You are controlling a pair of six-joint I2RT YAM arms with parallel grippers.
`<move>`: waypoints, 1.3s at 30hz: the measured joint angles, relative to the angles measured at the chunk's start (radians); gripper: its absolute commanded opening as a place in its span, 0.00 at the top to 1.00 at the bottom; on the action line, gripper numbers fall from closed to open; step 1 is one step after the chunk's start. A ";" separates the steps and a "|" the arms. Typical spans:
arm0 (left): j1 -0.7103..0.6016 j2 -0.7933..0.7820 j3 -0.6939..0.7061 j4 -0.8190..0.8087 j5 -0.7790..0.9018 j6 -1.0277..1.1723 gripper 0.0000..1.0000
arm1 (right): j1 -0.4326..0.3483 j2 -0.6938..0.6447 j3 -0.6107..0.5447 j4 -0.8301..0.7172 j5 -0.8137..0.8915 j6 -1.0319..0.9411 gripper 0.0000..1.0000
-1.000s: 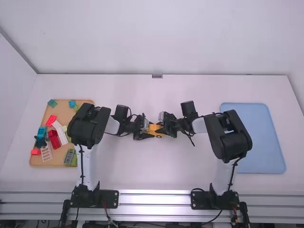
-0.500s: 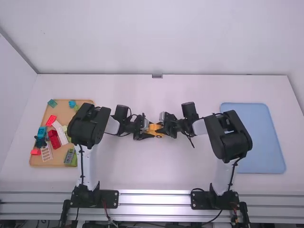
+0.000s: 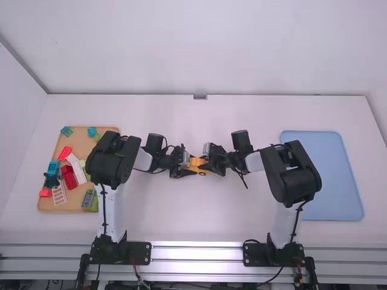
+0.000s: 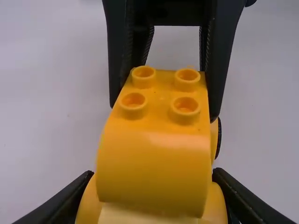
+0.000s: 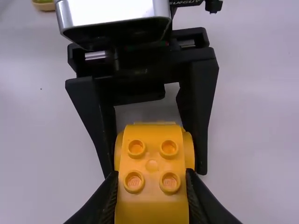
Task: Assemble lego blocks to make yellow taxi
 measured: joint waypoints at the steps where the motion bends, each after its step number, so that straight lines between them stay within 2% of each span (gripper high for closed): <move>1: 0.000 0.000 0.000 0.000 0.001 0.000 0.46 | 0.002 -0.002 0.000 -0.002 0.006 0.000 1.00; 19: 0.014 0.000 0.000 0.000 0.003 0.002 0.48 | 0.075 -0.051 0.012 -0.056 0.197 0.025 1.00; 23: 0.014 0.000 0.000 0.003 -0.001 0.001 0.49 | 0.075 -0.051 0.010 -0.037 0.199 0.042 0.91; 28: 0.014 0.000 0.000 0.003 -0.002 0.001 0.51 | 0.069 -0.045 0.006 -0.015 0.182 0.053 0.74; 36: 0.004 0.000 0.000 0.003 -0.003 0.000 0.52 | 0.038 -0.038 -0.002 -0.014 0.134 0.058 0.63; 39: -0.002 0.000 0.000 0.003 -0.005 0.000 0.52 | 0.020 -0.038 -0.015 -0.023 0.137 0.076 0.52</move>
